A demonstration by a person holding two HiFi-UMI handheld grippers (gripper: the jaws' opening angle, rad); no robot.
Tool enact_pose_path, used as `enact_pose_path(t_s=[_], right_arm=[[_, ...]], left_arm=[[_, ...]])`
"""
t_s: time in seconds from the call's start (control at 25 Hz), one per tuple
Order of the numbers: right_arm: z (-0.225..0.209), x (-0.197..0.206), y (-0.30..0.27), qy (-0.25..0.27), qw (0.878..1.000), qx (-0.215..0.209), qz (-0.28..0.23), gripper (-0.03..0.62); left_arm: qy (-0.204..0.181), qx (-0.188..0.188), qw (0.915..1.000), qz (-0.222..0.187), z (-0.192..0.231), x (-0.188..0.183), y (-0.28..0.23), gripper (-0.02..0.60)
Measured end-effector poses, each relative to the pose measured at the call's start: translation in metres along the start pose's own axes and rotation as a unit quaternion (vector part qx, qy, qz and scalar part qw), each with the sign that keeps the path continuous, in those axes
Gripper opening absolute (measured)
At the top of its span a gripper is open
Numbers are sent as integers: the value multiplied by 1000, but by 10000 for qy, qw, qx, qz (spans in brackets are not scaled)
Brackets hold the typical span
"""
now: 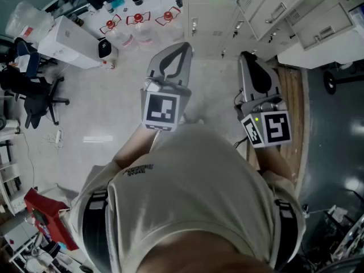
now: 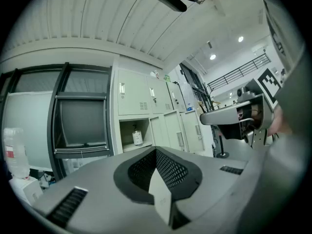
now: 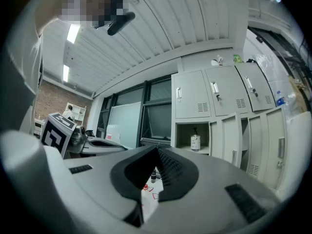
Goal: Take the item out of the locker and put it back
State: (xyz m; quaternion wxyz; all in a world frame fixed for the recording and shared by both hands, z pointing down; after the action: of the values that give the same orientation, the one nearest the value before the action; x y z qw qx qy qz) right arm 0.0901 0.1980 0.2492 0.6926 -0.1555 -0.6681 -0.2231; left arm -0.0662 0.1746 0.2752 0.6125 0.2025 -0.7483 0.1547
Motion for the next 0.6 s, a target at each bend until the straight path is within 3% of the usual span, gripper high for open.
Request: enact_pose_path(t_s=[0.6], right_arm=[[-17, 10, 4, -162, 9999, 4, 29, 2]], left_arm=[[3, -2, 10000, 1, -13, 6, -12, 15]])
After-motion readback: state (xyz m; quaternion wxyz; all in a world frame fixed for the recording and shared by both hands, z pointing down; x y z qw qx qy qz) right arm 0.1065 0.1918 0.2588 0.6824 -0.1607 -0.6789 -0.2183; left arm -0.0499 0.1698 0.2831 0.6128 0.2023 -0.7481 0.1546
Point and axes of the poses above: the fingertips, and each gripper's own axes: y backward along the fingers, z to its left, x out of its underside, the point moved 4 cm from there along y, backward along the fingers, and after that the axes turned 3 degrees about -z, right-handed, at the moved point
